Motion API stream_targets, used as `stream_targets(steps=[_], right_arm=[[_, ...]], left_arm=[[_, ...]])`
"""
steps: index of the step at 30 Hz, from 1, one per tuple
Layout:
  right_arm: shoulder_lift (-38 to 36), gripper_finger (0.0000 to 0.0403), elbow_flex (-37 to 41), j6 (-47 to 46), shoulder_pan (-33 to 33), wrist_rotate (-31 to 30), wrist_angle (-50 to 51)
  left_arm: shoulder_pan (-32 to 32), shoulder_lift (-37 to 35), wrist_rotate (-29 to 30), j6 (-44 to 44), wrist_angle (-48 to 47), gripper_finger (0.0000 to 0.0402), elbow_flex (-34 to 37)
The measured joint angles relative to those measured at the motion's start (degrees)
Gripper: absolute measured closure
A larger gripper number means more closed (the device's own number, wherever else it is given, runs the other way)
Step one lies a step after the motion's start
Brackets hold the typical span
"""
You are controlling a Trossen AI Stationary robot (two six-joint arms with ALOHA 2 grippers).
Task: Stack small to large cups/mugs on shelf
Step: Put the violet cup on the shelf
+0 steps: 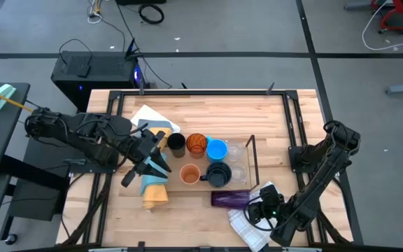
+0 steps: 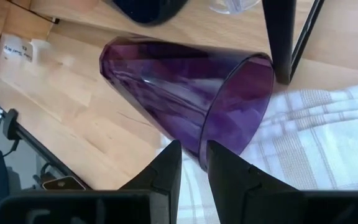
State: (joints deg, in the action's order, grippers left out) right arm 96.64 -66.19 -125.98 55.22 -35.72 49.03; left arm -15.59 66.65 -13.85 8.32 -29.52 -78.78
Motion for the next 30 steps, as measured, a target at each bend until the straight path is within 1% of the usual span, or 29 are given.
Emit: stream_targets(steps=[24,30], right_arm=[[0.20,0.0321,0.00,1.78,-1.98,-0.37,1.12],[2.47,0.0321,0.02,2.11,-2.89,-0.31,-0.63]], left_arm=[[0.02,0.00,-0.02,0.07,-0.48,0.0299,0.00],[0.02,0.00,-0.02,0.17,-0.48,0.0303,0.00]])
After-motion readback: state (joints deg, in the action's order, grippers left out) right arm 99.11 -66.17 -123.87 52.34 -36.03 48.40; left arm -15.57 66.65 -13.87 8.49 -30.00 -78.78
